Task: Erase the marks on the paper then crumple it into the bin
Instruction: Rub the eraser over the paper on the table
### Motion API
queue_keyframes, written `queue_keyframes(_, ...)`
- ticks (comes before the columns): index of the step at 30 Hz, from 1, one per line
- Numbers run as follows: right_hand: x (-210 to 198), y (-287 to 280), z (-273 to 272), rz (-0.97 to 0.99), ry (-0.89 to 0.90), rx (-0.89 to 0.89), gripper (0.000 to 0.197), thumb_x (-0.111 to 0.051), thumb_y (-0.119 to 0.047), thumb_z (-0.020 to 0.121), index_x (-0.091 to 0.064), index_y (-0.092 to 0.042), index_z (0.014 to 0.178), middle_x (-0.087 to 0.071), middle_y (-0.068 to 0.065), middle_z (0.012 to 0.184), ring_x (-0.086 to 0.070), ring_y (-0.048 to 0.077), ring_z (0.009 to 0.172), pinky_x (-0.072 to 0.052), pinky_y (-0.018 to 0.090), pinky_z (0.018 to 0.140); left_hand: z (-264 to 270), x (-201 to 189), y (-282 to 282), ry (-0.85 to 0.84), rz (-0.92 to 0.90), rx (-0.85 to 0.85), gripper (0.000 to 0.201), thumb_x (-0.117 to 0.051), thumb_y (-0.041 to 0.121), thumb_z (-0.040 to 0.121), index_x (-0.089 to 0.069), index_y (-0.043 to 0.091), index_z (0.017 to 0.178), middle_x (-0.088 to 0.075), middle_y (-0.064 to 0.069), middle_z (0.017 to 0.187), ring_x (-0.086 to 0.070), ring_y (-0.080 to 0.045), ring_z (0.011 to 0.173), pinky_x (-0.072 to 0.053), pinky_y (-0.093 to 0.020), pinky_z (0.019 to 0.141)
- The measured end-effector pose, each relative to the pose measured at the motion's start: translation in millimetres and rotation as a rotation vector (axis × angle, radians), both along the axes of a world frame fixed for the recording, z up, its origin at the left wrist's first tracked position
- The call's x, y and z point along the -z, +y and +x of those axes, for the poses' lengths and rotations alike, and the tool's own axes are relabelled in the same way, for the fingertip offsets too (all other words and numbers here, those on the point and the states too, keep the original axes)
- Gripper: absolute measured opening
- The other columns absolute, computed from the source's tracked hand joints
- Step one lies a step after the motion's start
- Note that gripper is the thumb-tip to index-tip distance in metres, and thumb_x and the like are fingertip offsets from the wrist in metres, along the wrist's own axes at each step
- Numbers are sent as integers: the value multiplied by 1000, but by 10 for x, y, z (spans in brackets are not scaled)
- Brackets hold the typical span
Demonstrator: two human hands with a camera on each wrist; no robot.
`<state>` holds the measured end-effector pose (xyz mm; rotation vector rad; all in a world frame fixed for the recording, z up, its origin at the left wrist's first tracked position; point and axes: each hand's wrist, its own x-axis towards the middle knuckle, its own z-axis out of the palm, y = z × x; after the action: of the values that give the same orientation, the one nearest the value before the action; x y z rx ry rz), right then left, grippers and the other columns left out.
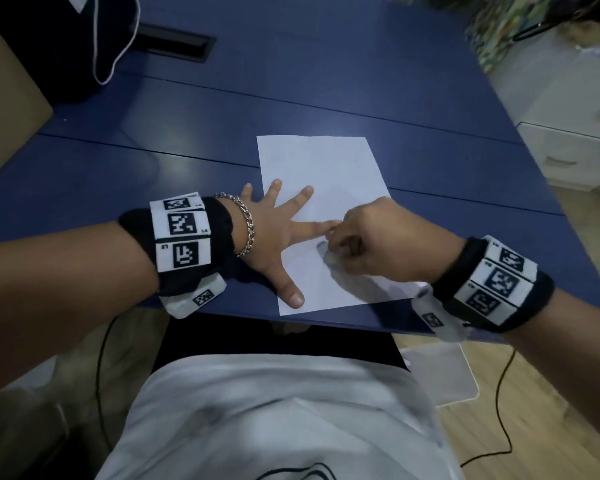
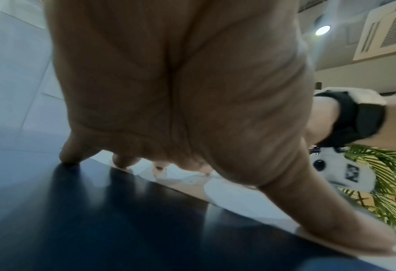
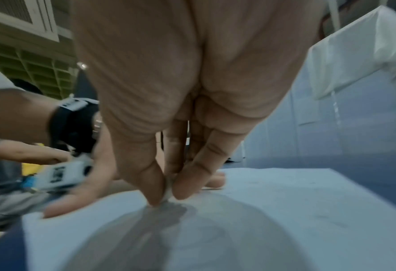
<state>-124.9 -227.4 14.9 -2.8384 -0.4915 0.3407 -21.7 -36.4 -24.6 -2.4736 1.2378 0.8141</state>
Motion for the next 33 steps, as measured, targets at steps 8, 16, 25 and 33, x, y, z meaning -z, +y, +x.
queue_keyframes(8, 16, 83, -172, -49, 80, -105, 22, -62, -39, 87, -74, -21, 82, -68, -3, 75, -60, 16, 68, -48, 27, 66, -30, -83, -75, 1, 60, -32, 145, -74, 99, 45, 34, 76, 139, 49, 5, 164, 30, -54, 153, -12, -88, 112)
queue_keyframes(16, 15, 26, -302, -26, 83, -74, 13, -66, -33, 84, -75, -23, 84, -68, -2, 79, -61, 16, 70, -50, 30, 68, -54, -163, -169, -14, 138, -40, 150, -77, 96, 47, 36, 71, 141, 49, 0, 163, 27, -62, 150, -15, -87, 110)
queue_keyframes(25, 48, -67, -281, -41, 5, -7, 8, -69, -30, 82, -74, -25, 85, -66, -5, 80, -59, 13, 71, -52, 30, 68, -88, -190, -206, -24, 173, -40, 151, -79, 94, 48, 38, 71, 141, 50, 1, 163, 26, -61, 151, -20, -86, 110)
queue_keyframes(33, 34, -132, -131, -36, -33, 82, 6, -71, -29, 84, -71, -24, 79, -65, -6, 73, -57, 9, 66, -53, 34, 66, -93, -199, -207, -20, 173, -33, 151, -78, 95, 47, 39, 70, 140, 50, 2, 163, 26, -61, 151, -21, -84, 112)
